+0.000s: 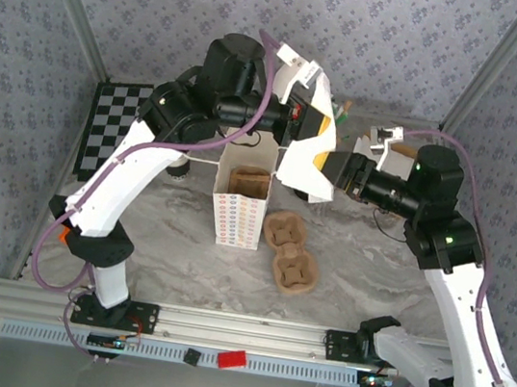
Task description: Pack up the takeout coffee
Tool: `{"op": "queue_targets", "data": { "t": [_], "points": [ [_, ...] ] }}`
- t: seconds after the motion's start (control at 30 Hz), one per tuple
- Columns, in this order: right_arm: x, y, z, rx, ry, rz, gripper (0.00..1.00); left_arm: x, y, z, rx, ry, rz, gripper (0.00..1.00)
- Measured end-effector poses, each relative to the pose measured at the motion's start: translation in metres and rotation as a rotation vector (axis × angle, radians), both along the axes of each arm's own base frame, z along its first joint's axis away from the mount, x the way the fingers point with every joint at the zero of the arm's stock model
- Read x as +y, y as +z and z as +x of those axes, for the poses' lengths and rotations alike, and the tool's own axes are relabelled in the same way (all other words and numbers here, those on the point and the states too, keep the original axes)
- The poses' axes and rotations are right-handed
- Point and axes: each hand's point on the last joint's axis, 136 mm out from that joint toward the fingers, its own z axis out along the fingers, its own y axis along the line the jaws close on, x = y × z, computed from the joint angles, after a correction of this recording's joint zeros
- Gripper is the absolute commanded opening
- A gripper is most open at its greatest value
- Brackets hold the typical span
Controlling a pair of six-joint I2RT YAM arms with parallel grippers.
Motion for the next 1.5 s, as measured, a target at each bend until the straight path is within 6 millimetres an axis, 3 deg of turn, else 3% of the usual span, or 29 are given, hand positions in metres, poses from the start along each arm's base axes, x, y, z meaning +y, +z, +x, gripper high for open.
{"op": "queue_targets", "data": {
  "t": [0.27,0.43,0.6,0.67,0.83,1.0,1.2,1.27,1.37,1.5],
  "points": [
    [0.003,-0.001,0.001,0.007,0.002,0.021,0.33,-0.006,-0.035,0.02,0.061,0.112,0.041,0.0],
    [0.001,0.0,0.003,-0.013,-0.013,0.011,0.12,0.009,-0.042,0.028,0.093,0.223,0.047,0.0],
    [0.0,0.011,0.002,-0.039,-0.024,0.014,0.0,0.023,-0.04,0.025,0.122,0.286,0.012,0.01],
    [0.0,0.019,0.001,-0.058,-0.028,0.014,0.0,0.025,-0.037,0.022,0.127,0.292,-0.006,0.22],
    [0.008,0.033,-0.003,-0.084,-0.022,-0.037,0.0,0.038,-0.027,0.025,0.124,0.333,-0.038,0.54],
    [0.019,0.042,-0.01,-0.092,-0.007,-0.1,0.0,0.085,-0.025,0.022,0.108,0.428,-0.041,0.62],
    [0.04,0.044,-0.014,-0.072,0.029,-0.153,0.0,0.2,-0.04,0.019,0.108,0.679,-0.022,0.61],
    [0.054,0.042,-0.014,-0.059,0.056,-0.169,0.0,0.225,-0.056,0.017,0.135,0.742,0.0,0.61],
    [0.074,0.031,-0.009,-0.024,0.088,-0.205,0.0,0.241,-0.088,0.014,0.213,0.771,0.051,0.62],
    [0.093,0.014,0.003,0.025,0.093,-0.241,0.0,0.236,-0.126,0.017,0.315,0.743,0.116,0.65]
  ]
}}
